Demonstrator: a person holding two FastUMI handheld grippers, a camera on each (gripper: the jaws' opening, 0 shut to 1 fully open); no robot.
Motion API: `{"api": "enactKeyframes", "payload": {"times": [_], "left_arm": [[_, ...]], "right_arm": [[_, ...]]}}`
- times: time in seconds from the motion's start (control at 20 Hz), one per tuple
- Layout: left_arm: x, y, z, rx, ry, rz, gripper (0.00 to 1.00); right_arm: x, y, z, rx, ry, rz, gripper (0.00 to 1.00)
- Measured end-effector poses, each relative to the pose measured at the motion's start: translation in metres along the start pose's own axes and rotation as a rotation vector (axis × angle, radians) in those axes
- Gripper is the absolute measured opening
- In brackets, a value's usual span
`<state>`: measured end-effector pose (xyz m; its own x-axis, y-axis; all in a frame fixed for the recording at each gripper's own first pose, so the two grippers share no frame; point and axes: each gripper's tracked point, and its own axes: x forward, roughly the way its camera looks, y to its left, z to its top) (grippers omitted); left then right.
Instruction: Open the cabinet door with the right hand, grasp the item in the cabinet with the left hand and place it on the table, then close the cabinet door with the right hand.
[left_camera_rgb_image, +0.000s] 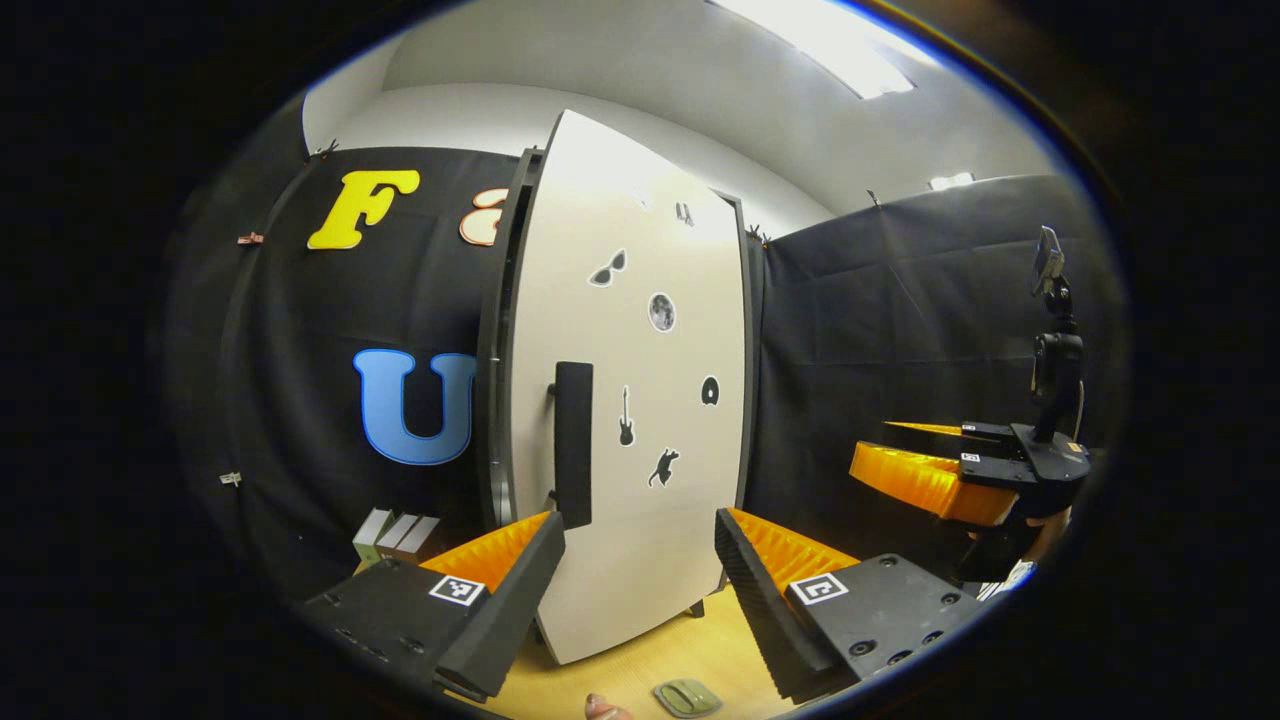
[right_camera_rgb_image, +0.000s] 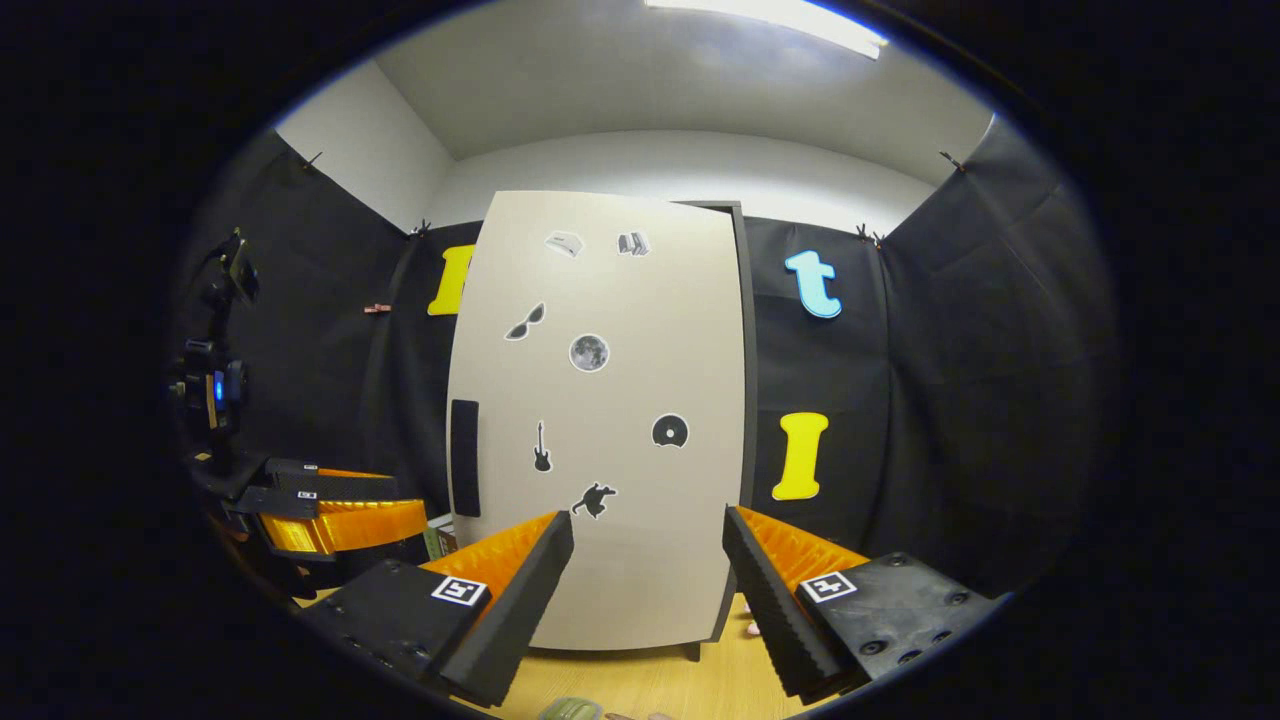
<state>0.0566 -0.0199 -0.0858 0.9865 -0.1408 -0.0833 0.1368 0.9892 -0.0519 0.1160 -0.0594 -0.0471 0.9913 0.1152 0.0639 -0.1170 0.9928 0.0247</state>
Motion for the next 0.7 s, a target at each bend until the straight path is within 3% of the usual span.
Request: {"api": "enactKeyframes", "payload": {"times": [0.7], "left_arm": [[-0.006, -0.018, 0.005, 0.02, -0.019, -0.009, 0.95]], "right_arm": [[-0.029, -0.005, 0.002, 0.01, 0.012, 0.003, 0.98]]}}
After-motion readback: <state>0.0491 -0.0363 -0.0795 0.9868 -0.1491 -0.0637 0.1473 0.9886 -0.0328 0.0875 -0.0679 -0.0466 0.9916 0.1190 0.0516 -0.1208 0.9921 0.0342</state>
